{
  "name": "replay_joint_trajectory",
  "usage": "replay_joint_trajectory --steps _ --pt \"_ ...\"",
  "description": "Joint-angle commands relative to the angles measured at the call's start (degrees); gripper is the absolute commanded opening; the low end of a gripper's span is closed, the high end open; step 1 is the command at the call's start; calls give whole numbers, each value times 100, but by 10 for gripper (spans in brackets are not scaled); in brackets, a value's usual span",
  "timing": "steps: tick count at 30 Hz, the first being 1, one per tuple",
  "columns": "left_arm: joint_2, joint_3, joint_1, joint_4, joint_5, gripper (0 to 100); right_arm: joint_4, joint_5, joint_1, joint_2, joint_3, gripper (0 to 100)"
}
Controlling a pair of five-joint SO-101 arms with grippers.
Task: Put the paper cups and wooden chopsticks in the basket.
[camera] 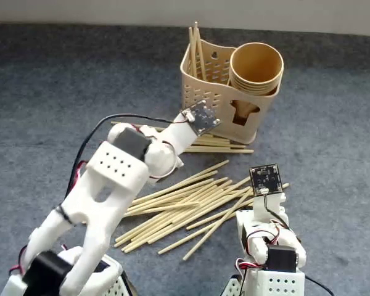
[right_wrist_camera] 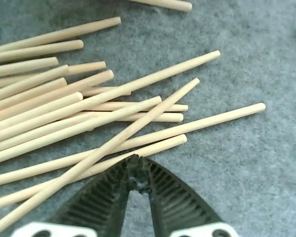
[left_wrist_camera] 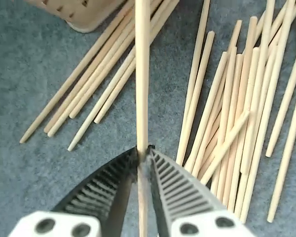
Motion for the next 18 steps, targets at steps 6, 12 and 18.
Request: replay_joint_trajectory --steps 6,12,18 --pt "-1640 -198 -92 -457 624 5 13 53 48 -66 884 6" --pt "-1736 -462 -92 -1688 1363 5 13 53 48 -66 884 6" --pt "-1727 -435 -92 -3675 2057 5 4 53 48 -66 884 6"
